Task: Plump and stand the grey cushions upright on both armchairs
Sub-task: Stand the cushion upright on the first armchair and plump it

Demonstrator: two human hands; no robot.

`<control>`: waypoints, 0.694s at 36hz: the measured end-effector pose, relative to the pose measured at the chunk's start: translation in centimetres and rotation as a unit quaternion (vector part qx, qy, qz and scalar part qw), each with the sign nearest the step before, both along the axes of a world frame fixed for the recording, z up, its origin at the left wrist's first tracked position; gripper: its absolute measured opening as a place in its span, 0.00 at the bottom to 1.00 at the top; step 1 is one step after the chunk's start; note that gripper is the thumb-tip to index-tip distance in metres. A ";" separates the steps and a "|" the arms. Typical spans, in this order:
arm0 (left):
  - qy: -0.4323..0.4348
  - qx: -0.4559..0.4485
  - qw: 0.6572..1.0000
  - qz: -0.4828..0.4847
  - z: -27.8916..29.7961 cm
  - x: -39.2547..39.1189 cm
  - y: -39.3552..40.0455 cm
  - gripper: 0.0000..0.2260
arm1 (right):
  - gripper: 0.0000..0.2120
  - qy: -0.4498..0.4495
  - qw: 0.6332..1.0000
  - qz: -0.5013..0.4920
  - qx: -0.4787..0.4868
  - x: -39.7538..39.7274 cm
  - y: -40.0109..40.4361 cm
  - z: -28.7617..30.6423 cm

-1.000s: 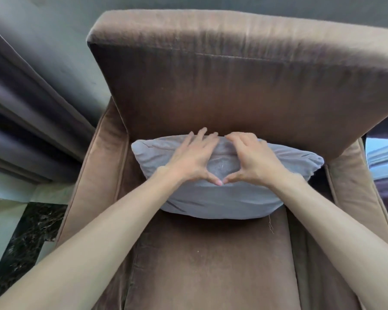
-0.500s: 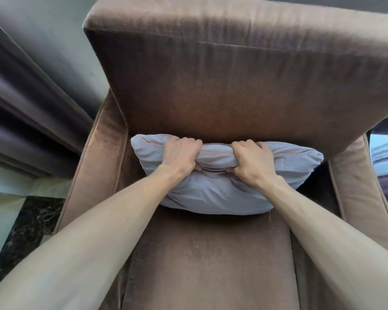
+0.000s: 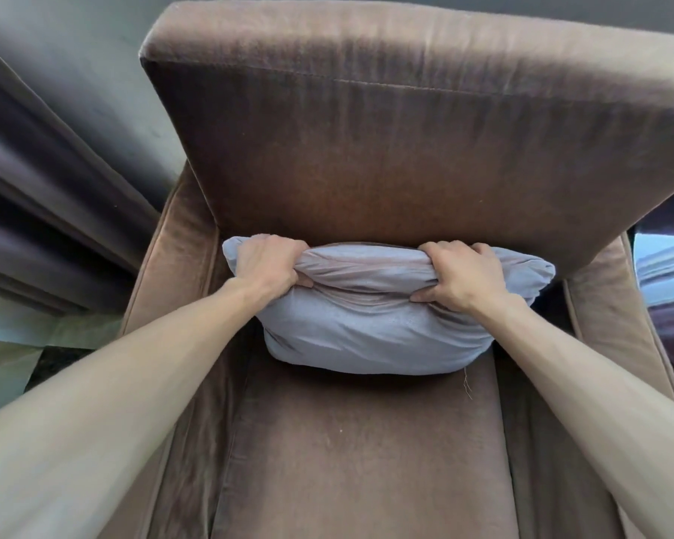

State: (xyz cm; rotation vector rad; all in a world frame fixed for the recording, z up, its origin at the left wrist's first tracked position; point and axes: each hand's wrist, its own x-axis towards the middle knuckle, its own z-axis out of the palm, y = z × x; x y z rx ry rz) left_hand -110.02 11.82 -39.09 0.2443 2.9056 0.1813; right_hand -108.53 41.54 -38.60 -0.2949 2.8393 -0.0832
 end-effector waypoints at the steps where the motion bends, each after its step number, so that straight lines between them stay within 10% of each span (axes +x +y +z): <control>1: 0.011 -0.008 1.000 0.006 -0.1 0.2 0.1 0.07 | 0.25 0.007 1.000 0.001 0.006 0.2 -0.1 0.0; 5: 0.025 -0.026 0.999 0.003 -0.3 1.4 0.8 0.08 | 0.08 0.090 0.996 0.002 0.014 1.5 -0.5 -0.6; 11: 0.040 0.026 0.999 -0.018 -0.1 1.0 -0.6 0.08 | 0.12 0.107 0.994 -0.011 -0.009 1.3 0.2 -1.0; 20: -0.071 -0.032 0.996 0.033 1.6 0.6 -4.6 0.20 | 0.49 -0.062 0.997 -0.008 0.034 0.8 3.9 1.3; 25: -0.032 -0.053 0.996 0.057 1.3 1.7 -4.8 0.11 | 0.46 -0.066 0.996 0.002 0.052 1.1 4.9 0.9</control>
